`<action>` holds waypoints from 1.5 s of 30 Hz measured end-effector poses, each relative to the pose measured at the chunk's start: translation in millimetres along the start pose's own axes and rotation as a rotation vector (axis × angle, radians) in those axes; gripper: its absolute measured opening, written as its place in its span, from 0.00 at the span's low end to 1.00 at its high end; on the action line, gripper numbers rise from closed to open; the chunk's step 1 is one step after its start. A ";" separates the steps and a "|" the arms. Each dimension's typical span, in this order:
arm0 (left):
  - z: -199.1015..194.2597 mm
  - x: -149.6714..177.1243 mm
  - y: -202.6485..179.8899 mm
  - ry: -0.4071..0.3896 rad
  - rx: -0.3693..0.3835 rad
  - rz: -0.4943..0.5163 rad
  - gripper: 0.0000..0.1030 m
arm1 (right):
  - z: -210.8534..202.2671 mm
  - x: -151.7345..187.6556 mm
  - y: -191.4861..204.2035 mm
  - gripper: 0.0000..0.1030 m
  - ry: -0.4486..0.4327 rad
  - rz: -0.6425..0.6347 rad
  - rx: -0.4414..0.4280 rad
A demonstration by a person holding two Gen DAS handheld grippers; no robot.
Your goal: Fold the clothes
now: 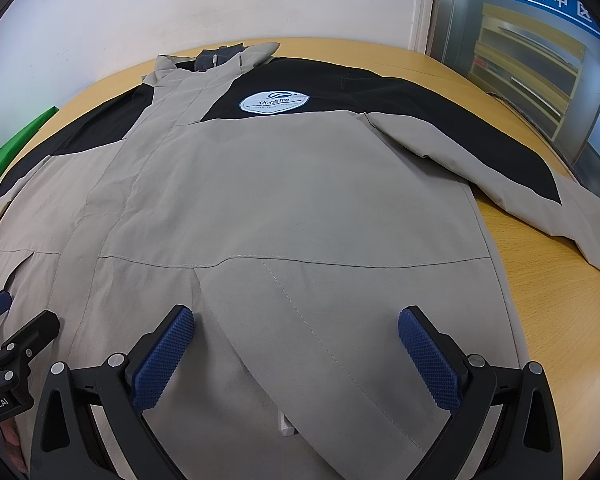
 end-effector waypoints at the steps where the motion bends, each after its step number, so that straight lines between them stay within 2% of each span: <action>1: 0.1 -0.1 -0.1 0.001 0.001 0.001 1.00 | 0.0 0.1 -0.1 1.00 0.000 0.000 0.000; 10: -0.7 -6.6 5.7 0.007 0.016 0.019 1.00 | -0.4 0.7 -1.0 1.00 0.001 0.000 0.000; 15: -5.6 -31.6 19.3 -0.027 0.007 0.049 1.00 | -1.8 -4.1 2.6 1.00 0.004 -0.001 -0.003; 18: -0.2 -40.1 24.6 -0.011 0.039 0.021 1.00 | 3.4 -12.9 4.2 1.00 0.018 0.013 -0.012; 21: -3.8 -41.4 24.9 0.016 0.065 -0.007 1.00 | 8.3 -29.9 6.0 1.00 0.000 0.050 -0.061; 24: -19.8 -37.8 22.0 0.051 0.090 -0.031 1.00 | 14.3 -43.3 5.8 1.00 -0.002 0.034 -0.044; 27: -46.5 -39.1 15.2 0.013 0.091 -0.012 1.00 | 14.6 -48.5 2.8 1.00 -0.008 0.037 -0.043; 30: -52.9 -50.4 11.2 -0.033 0.060 0.023 1.00 | 18.4 -49.3 0.2 1.00 0.001 0.036 -0.035; 37: -10.7 -76.3 35.7 -0.074 -0.003 0.024 1.00 | 25.7 -47.4 -2.0 1.00 0.010 0.020 -0.006; 40: 13.7 -71.0 44.7 -0.033 -0.007 0.014 1.00 | 27.9 -46.6 -2.5 1.00 0.009 0.015 0.003; 45: 32.3 -61.3 48.4 0.000 -0.008 0.003 1.00 | 29.7 -45.6 -3.3 1.00 0.008 0.011 0.012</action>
Point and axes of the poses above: each gripper's, at about its wrist camera, not at the fingertips, and z roughly the way its jaws point, y to its left, x to its underside, the point moved 7 cm from there along z, roughly the way its jaws point, and after that the axes turned 10 degrees about -z, right-handed, at the moved point
